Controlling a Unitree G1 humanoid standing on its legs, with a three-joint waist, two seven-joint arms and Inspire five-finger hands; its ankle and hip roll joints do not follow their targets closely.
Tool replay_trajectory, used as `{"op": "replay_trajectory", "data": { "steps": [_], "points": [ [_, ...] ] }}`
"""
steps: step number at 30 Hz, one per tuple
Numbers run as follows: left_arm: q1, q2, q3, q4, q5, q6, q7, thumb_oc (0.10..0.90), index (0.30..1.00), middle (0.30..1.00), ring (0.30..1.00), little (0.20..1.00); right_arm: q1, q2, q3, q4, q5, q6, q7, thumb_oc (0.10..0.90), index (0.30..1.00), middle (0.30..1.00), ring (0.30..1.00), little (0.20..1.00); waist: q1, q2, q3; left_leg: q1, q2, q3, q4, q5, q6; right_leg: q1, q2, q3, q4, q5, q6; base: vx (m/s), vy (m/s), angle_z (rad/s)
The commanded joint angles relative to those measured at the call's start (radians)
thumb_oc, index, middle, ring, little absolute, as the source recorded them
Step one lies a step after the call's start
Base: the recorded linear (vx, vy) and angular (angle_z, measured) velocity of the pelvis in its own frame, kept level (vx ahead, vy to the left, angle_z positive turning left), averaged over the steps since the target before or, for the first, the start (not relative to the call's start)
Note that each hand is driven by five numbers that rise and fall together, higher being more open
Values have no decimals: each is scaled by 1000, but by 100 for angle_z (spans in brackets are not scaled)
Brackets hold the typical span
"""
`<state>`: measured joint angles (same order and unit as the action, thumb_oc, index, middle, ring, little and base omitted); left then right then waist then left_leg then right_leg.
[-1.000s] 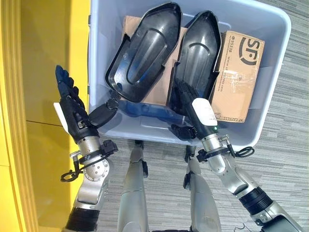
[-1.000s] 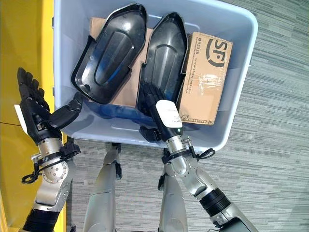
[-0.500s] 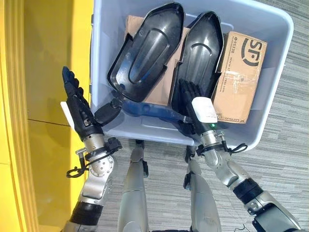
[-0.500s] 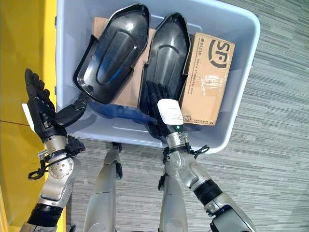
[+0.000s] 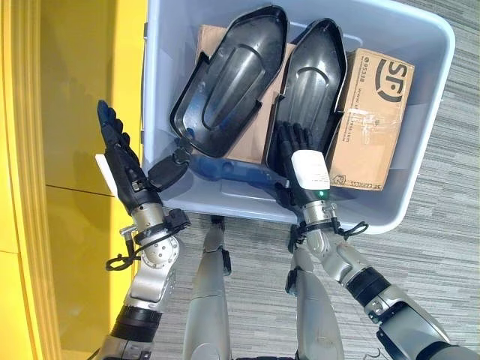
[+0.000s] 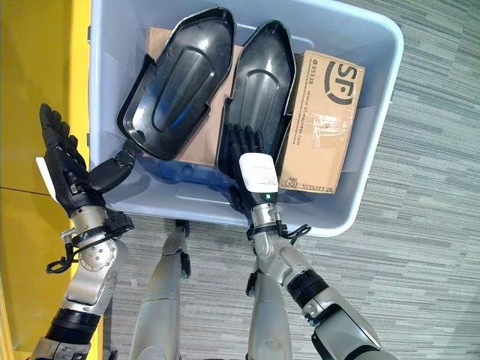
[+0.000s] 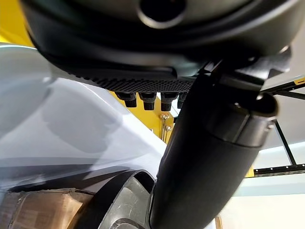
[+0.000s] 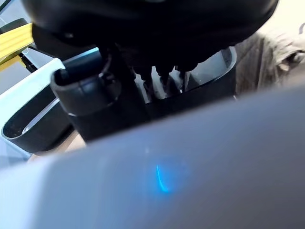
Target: Move parts from the plastic box to the shelf.
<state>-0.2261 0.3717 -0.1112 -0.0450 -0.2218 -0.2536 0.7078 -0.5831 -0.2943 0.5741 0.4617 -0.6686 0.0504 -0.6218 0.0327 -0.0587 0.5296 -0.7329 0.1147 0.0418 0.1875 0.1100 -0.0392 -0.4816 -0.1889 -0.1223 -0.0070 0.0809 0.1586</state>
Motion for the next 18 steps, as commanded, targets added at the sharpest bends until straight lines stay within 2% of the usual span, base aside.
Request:
{"op": "replay_trajectory", "data": {
  "steps": [1, 14, 17, 18],
  "points": [
    [-19, 16, -7, -61, 28, -80, -16, 900, 1000, 1000, 1000, 1000, -37, 38, 20, 117, 5, 9, 38, 900, 1000, 1000, 1000, 1000, 22, 21, -10, -53, 9, -14, 78, -108, -11, 119, -31, -37, 59, -182, -9, 0, 0, 0],
    [13, 27, -11, -82, -20, -106, -71, 900, 1000, 1000, 1000, 1000, -92, 72, -14, 438, 93, 59, 10, 900, 1000, 1000, 1000, 1000, 54, 52, -10, -54, 2, -18, 70, -100, -10, 115, -32, -41, 62, -180, -9, 0, 0, 0],
    [39, 31, -6, -109, -44, -121, -96, 900, 1000, 1000, 1000, 1000, -110, 64, -39, 547, 125, 73, 3, 900, 1000, 1000, 1000, 1000, 70, 70, -10, -52, -2, -16, 70, -100, -9, 115, -34, -44, 66, -182, -9, -1, 3, 1],
    [48, 32, -4, -117, -49, -126, -99, 900, 1000, 1000, 1000, 1000, -114, 60, -46, 570, 132, 75, 2, 873, 962, 962, 962, 962, 75, 73, -10, -52, -3, -18, 70, -100, -9, 115, -35, -44, 66, -182, -9, 0, 0, 0]
  ]
}}
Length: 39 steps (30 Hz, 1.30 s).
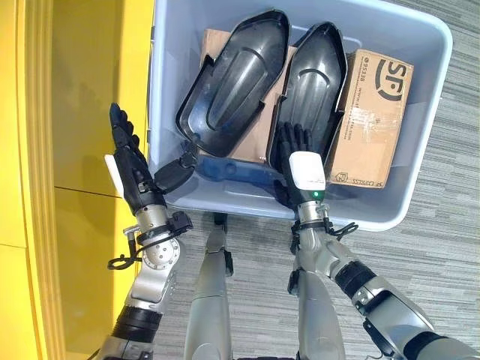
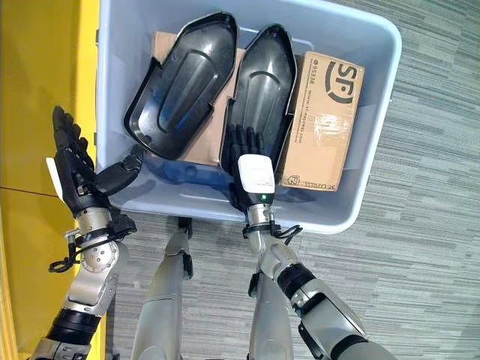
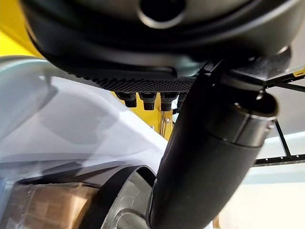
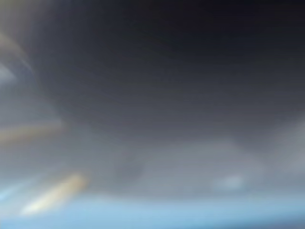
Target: Move parts from the plastic box to the shelf.
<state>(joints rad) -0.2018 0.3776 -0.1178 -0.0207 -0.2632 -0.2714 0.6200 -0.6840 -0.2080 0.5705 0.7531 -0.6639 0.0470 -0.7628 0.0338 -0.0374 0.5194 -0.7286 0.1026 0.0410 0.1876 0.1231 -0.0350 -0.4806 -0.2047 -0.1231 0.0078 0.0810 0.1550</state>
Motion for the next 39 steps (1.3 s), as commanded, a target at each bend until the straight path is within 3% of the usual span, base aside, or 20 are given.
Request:
{"op": "replay_trajectory", "data": {
  "steps": [1, 2, 3, 8, 9, 10, 11, 12, 17, 24, 28, 31, 39],
  "points": [
    [29, 28, 6, -147, -12, -111, -18, 900, 1000, 1000, 1000, 1000, -15, -32, -44, 305, 130, 81, 149, 733, 767, 767, 767, 767, 77, 54, 1, -57, 9, -17, 71, -114, -13, 114, -19, -43, 52, -183, -6, 0, 0, 0],
    [35, 29, 6, -154, -18, -112, -24, 900, 1000, 1000, 1000, 1000, -17, -37, -43, 323, 130, 85, 152, 598, 577, 577, 577, 577, 81, 57, 1, -57, 9, -17, 72, -114, -13, 115, -20, -44, 52, -184, -6, 0, 0, 0],
    [42, 31, 7, -159, -22, -114, -29, 900, 1000, 1000, 1000, 1000, -19, -41, -43, 345, 128, 88, 157, 400, 300, 300, 300, 300, 84, 61, 1, -58, 9, -17, 74, -114, -13, 116, -20, -43, 54, -185, -7, 0, 0, 0],
    [65, 37, 13, -188, -46, -125, -56, 900, 1000, 1000, 1000, 1000, -23, -68, -50, 411, 124, 97, 165, 400, 300, 300, 300, 300, 97, 72, 1, -55, 8, -20, 71, -111, -13, 117, -21, -46, 56, -186, -7, 13, -5, 0],
    [75, 38, 11, -189, -48, -124, -60, 900, 1000, 1000, 1000, 1000, -14, -70, -47, 420, 124, 97, 166, 400, 300, 300, 300, 300, 97, 69, 1, -35, 6, -24, 77, -138, -22, 138, -22, -42, 57, -203, -5, 0, 0, 0],
    [70, 38, 14, -190, -48, -124, -60, 900, 1000, 1000, 1000, 1000, -20, -72, -49, 419, 124, 97, 165, 400, 300, 300, 300, 300, 98, 73, 1, -54, 8, -19, 73, -112, -13, 119, -21, -46, 56, -187, -7, 61, -28, 0],
    [78, 41, 13, -193, -52, -126, -64, 900, 1000, 1000, 1000, 1000, -13, -78, -50, 428, 123, 96, 163, 400, 300, 300, 300, 300, 101, 70, 1, -34, 6, -25, 78, -138, -22, 139, -21, -42, 58, -206, -6, -62, 12, 2],
    [72, 41, 16, -195, -52, -126, -64, 900, 1000, 1000, 1000, 1000, -19, -79, -51, 427, 123, 97, 162, 400, 300, 300, 300, 300, 102, 74, 1, -53, 7, -20, 74, -112, -13, 119, -19, -47, 57, -189, -8, 0, 0, 0],
    [65, 44, 21, -201, -47, -121, -67, 900, 1000, 1000, 1000, 1000, -4, -97, -55, 383, 120, 81, 139, 400, 300, 300, 300, 300, 97, 72, 1, -38, 12, -15, 66, -110, -15, 123, -19, -46, 63, -194, -10, -15, 5, 3],
    [23, 44, 32, -172, -12, -99, -38, 900, 1000, 1000, 1000, 1000, 53, -129, -55, 142, 62, 56, 122, 400, 300, 300, 300, 300, 64, 46, 1, -17, 22, -12, 75, -114, -16, 134, -18, -39, 78, -200, -14, -1, -1, 0],
    [-23, 42, 32, -131, 15, -82, -13, 900, 1000, 1000, 1000, 1000, 121, -169, -88, -84, 26, 34, 127, 400, 300, 300, 300, 300, 35, 24, 1, 15, 31, -11, 75, -117, -18, 153, -18, -35, 88, -206, -16, -3, -8, 2],
    [-48, 37, 31, -102, 30, -67, 3, 900, 1000, 1000, 1000, 1000, 192, -199, -139, -270, 31, -7, 129, 400, 300, 300, 300, 300, 13, 8, 1, 64, 37, -8, 72, -119, -19, 185, -17, -30, 97, -212, -17, -7, -18, -4],
    [-37, 19, 32, -91, 11, -57, -6, 900, 1000, 1000, 1000, 1000, 268, -233, -225, -524, 86, -86, 129, 400, 300, 300, 300, 300, -2, -5, 1, 200, 47, 3, 48, -113, -21, 283, -15, -21, 98, -213, -18, -2, -5, -1]
  ]
}}
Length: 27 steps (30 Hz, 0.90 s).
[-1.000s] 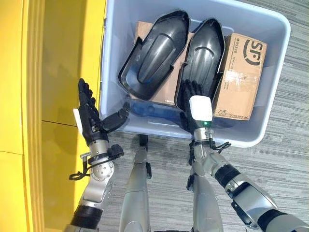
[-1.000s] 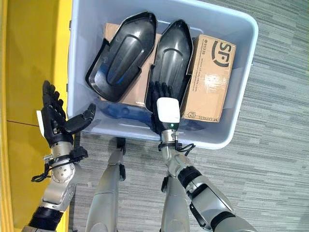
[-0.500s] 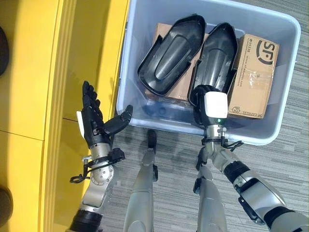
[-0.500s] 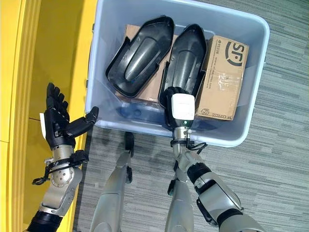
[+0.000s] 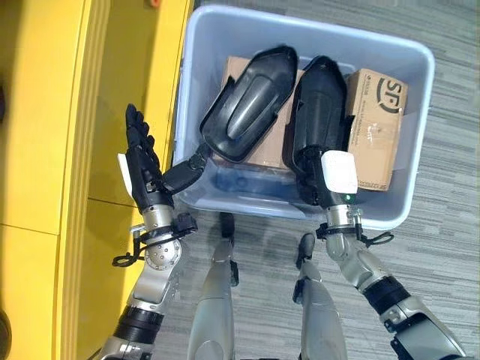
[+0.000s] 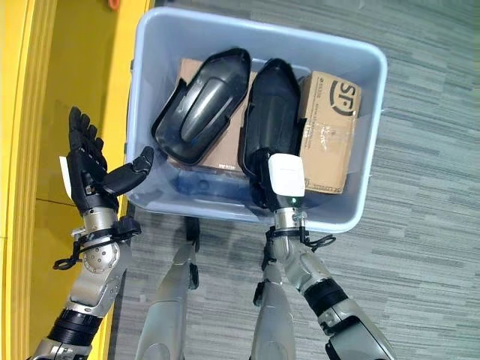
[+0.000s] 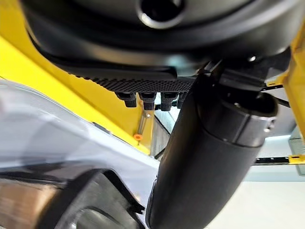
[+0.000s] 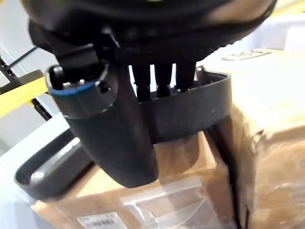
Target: Move parts from the plastic box to the shelf.
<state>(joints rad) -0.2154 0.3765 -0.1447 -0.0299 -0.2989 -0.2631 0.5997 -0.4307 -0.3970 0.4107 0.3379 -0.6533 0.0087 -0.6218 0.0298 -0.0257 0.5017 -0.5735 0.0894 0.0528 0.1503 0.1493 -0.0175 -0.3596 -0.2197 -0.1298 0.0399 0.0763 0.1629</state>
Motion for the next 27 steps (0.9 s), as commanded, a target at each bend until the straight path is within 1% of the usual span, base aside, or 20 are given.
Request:
{"op": "replay_trajectory", "data": {
  "steps": [1, 4, 6, 7, 8, 9, 10, 11, 13, 14, 15, 16, 17, 19, 21, 22, 27],
  "points": [
    [-22, 20, 60, -78, 43, -67, 12, 900, 1000, 1000, 1000, 1000, 14, -49, -67, -115, 74, -43, -4, 400, 300, 300, 300, 300, 5, -15, 18, 59, 62, -8, 78, -132, -38, 173, 0, -13, 62, -203, -26, -16, -28, -7],
    [-13, 13, 61, -79, 34, -63, 4, 900, 1000, 1000, 1000, 1000, 21, -43, -85, -168, 107, -60, 7, 400, 300, 300, 300, 300, 3, -15, 5, 103, 66, 1, 69, -131, -41, 210, -3, -14, 56, -204, -26, 4, -30, -12],
    [-8, 16, 59, -80, 36, -61, 2, 900, 1000, 1000, 1000, 1000, 25, -46, -88, -181, 109, -61, 10, 400, 300, 300, 300, 300, 3, -13, -6, 112, 67, 2, 66, -131, -41, 219, -4, -14, 53, -203, -26, 20, -27, -8],
    [-5, 17, 57, -83, 41, -56, -5, 900, 1000, 1000, 1000, 1000, 25, -44, -96, -206, 124, -75, 11, 400, 300, 300, 300, 300, 2, -13, -17, 131, 68, 6, 63, -136, -44, 231, -6, -13, 53, -208, -25, 13, -23, -5],
    [1, 16, 60, -83, 38, -58, -7, 900, 1000, 1000, 1000, 1000, 30, -47, -102, -227, 126, -78, 18, 400, 300, 300, 300, 300, 2, -10, -29, 138, 71, 8, 58, -130, -44, 234, -5, -9, 49, -203, -26, 36, -63, -5],
    [131, 43, 134, -182, 1, -105, -69, 900, 1000, 1000, 1000, 1000, 60, -75, -155, -301, 137, -101, 16, 400, 300, 300, 300, 300, 21, 3, -43, 159, 67, 6, 53, -131, -46, 259, -7, -14, 46, -209, -26, 15, -43, -6],
    [142, 43, 139, -192, -2, -101, -73, 900, 1000, 1000, 1000, 1000, 66, -75, -154, -306, 137, -100, 19, 400, 300, 300, 300, 300, 19, 3, -47, 158, 67, 5, 49, -125, -46, 258, -6, -15, 43, -204, -26, 37, -57, -7],
    [192, 62, 202, -279, -40, -121, -86, 900, 1000, 1000, 1000, 1000, 76, -95, -179, -330, 139, -111, 43, 400, 300, 300, 300, 300, 31, 14, -61, 168, 63, -1, 42, -123, -46, 273, -7, -18, 38, -206, -26, 25, -23, -3],
    [226, 72, 286, -307, -126, -133, -118, 900, 1000, 1000, 1000, 1000, 74, -104, -187, -359, 171, -124, 100, 400, 300, 300, 300, 300, 37, 23, -86, 192, 64, 1, 29, -118, -49, 291, -10, -20, 33, -208, -26, 33, -38, 0],
    [235, 64, 301, -301, -154, -135, -125, 900, 1000, 1000, 1000, 1000, 80, -98, -189, -357, 192, -125, 112, 400, 300, 300, 300, 300, 39, 26, -100, 201, 64, 2, 22, -116, -50, 298, -11, -22, 30, -208, -26, 36, -53, 4],
    [242, 40, 311, -281, -191, -121, -144, 900, 1000, 1000, 1000, 1000, 100, -103, -207, -388, 218, -132, 157, 400, 300, 300, 300, 300, 35, 27, -123, 225, 68, 7, 12, -115, -51, 311, -10, -21, 27, -210, -27, 32, -37, 5],
    [243, 39, 310, -281, -193, -121, -146, 900, 1000, 1000, 1000, 1000, 104, -104, -208, -391, 219, -131, 160, 400, 300, 300, 300, 300, 36, 28, -123, 228, 68, 7, 10, -115, -52, 313, -10, -21, 26, -210, -27, 41, -63, 5],
    [249, 23, 298, -266, -219, -109, -167, 900, 1000, 1000, 1000, 1000, 122, -104, -227, -416, 248, -145, 178, 400, 300, 300, 300, 300, 30, 29, -144, 248, 72, 12, 3, -112, -53, 327, -8, -19, 26, -211, -28, 25, -52, 5],
    [259, 11, 289, -257, -245, -99, -195, 900, 1000, 1000, 1000, 1000, 138, -105, -240, -446, 273, -156, 199, 400, 300, 300, 300, 300, 24, 31, -165, 273, 79, 19, -1, -114, -54, 344, -6, -13, 26, -214, -29, 28, -52, -2],
    [264, 6, 285, -250, -256, -95, -205, 900, 1000, 1000, 1000, 1000, 151, -104, -247, -460, 287, -162, 209, 400, 300, 300, 300, 300, 21, 33, -173, 285, 83, 22, -1, -113, -56, 352, -6, -12, 29, -216, -30, 12, -56, -11],
    [274, -3, 276, -244, -270, -82, -225, 900, 1000, 1000, 1000, 1000, 164, -102, -253, -477, 302, -170, 227, 400, 300, 300, 300, 300, 12, 35, -194, 305, 91, 25, -3, -115, -57, 367, -3, -7, 35, -223, -32, 24, -94, -9],
    [308, -7, 272, -209, -281, -54, -260, 900, 1000, 1000, 1000, 1000, 216, -100, -276, -515, 347, -189, 261, 400, 300, 300, 300, 300, -4, 41, -245, 368, 109, 36, -19, -111, -66, 404, 13, 9, 50, -245, -39, 13, -82, -8]
  ]
}}
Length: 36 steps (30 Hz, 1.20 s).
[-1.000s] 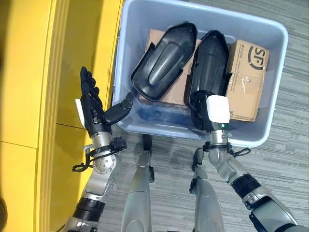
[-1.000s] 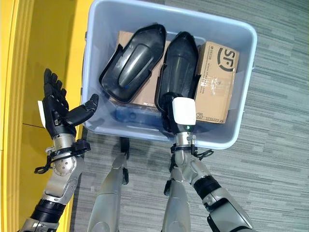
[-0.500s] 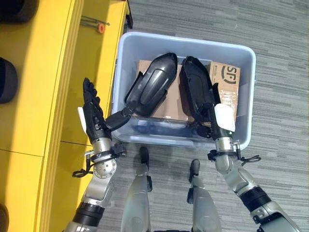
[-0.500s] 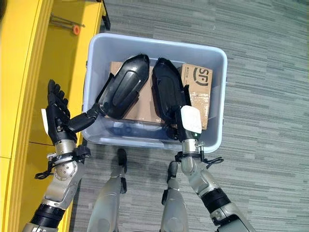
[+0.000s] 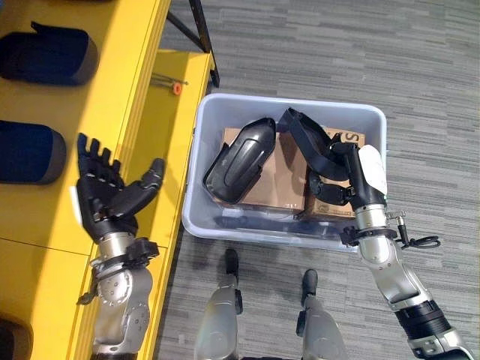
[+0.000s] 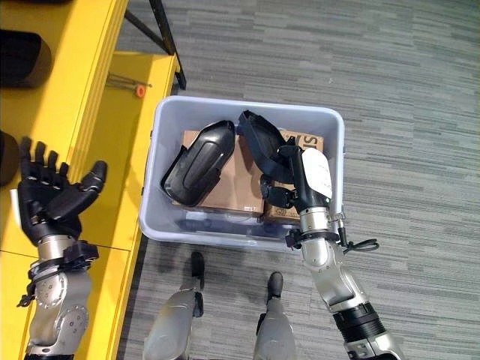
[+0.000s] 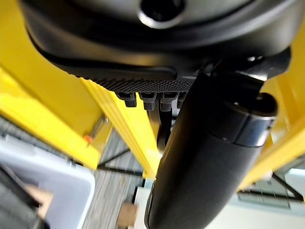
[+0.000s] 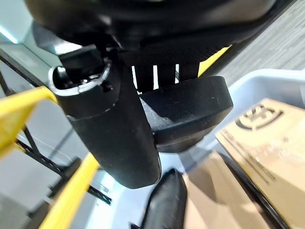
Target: Move parts from the plastic box to the shelf.
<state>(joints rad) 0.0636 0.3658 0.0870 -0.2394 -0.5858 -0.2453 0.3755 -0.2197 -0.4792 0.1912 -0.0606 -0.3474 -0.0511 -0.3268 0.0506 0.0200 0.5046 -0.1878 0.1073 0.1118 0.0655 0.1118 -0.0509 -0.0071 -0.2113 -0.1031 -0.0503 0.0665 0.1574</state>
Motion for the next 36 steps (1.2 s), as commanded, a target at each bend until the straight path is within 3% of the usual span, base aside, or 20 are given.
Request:
{"op": "replay_trajectory", "data": {
  "steps": [1, 7, 12, 20, 21, 23, 26, 28, 31, 33, 36],
  "points": [
    [34, -1, 33, 7, -2, -65, -42, 900, 1000, 1000, 1000, 1000, 13, -17, -54, -120, 47, -133, -23, 400, 300, 300, 300, 300, -28, -3, -259, -6, 97, -20, 61, -70, -34, 58, 10, -17, 144, -241, -36, -9, -86, -15],
    [72, -16, 17, 43, -9, -33, -84, 900, 1000, 1000, 1000, 1000, 66, -25, -71, -137, 76, -143, 9, 400, 300, 300, 300, 300, -44, 10, -296, 53, 134, -18, 27, -35, -45, 80, 55, 0, 188, -285, -61, -27, -110, -3],
    [95, -31, 4, 79, -17, -14, -107, 900, 1000, 1000, 1000, 1000, 83, -37, -75, -140, 85, -148, 20, 400, 300, 300, 300, 300, -51, 27, -306, 85, 174, -27, 9, 25, -55, 71, 99, 2, 264, -332, -97, -69, -134, -5],
    [139, -58, -2, 96, -20, -1, -110, 900, 1000, 1000, 1000, 1000, 44, -58, -41, -142, 112, -164, 33, 400, 300, 300, 300, 300, -38, 47, -271, 97, 243, -69, 1, 141, -59, 18, 189, -9, 423, -404, -171, -106, -194, 1],
    [139, -59, -1, 96, -20, -1, -110, 900, 1000, 1000, 1000, 1000, 43, -59, -41, -141, 113, -164, 33, 400, 300, 300, 300, 300, -39, 48, -271, 97, 244, -71, 1, 142, -60, 16, 190, -10, 426, -405, -172, -137, -209, -1],
    [158, -70, -7, 101, -22, 3, -114, 900, 1000, 1000, 1000, 1000, 3, -70, -16, -138, 113, -165, 35, 400, 300, 300, 300, 300, -21, 54, -252, 84, 253, -90, -11, 199, -67, 2, 206, -33, 441, -411, -186, -156, -242, 2],
    [160, -67, -27, 124, -29, 6, -126, 900, 1000, 1000, 1000, 1000, -16, -81, -6, -119, 106, -164, 31, 400, 300, 300, 300, 300, -17, 59, -239, 51, 243, -70, -51, 244, -79, 10, 200, -74, 407, -403, -188, -127, -167, 19],
    [149, -58, -39, 141, -35, 8, -136, 900, 1000, 1000, 1000, 1000, -23, -93, -5, -110, 97, -157, 27, 400, 300, 300, 300, 300, -15, 54, -233, 25, 216, -32, -50, 228, -78, 21, 183, -102, 367, -382, -183, -112, -133, 59],
    [144, -58, -44, 153, -38, 4, -148, 900, 1000, 1000, 1000, 1000, -9, -98, -9, -114, 88, -159, 29, 400, 300, 300, 300, 300, -24, 34, -249, 40, 196, 4, 6, 157, -72, 33, 149, -132, 283, -337, -169, -97, -77, 66],
    [138, -63, -51, 155, -44, 0, -153, 900, 1000, 1000, 1000, 1000, 1, -100, -11, -115, 89, -163, 31, 400, 300, 300, 300, 300, -33, 23, -259, 68, 200, 20, 53, 108, -74, 34, 128, -157, 245, -320, -165, -91, -29, 52],
    [138, -74, -54, 156, -44, -3, -158, 900, 1000, 1000, 1000, 1000, 33, -98, -26, -119, 100, -171, 35, 400, 300, 300, 300, 300, -49, 21, -285, 129, 223, 18, 98, 81, -79, 35, 113, -203, 196, -298, -163, -52, 1, 70]
  ]
}}
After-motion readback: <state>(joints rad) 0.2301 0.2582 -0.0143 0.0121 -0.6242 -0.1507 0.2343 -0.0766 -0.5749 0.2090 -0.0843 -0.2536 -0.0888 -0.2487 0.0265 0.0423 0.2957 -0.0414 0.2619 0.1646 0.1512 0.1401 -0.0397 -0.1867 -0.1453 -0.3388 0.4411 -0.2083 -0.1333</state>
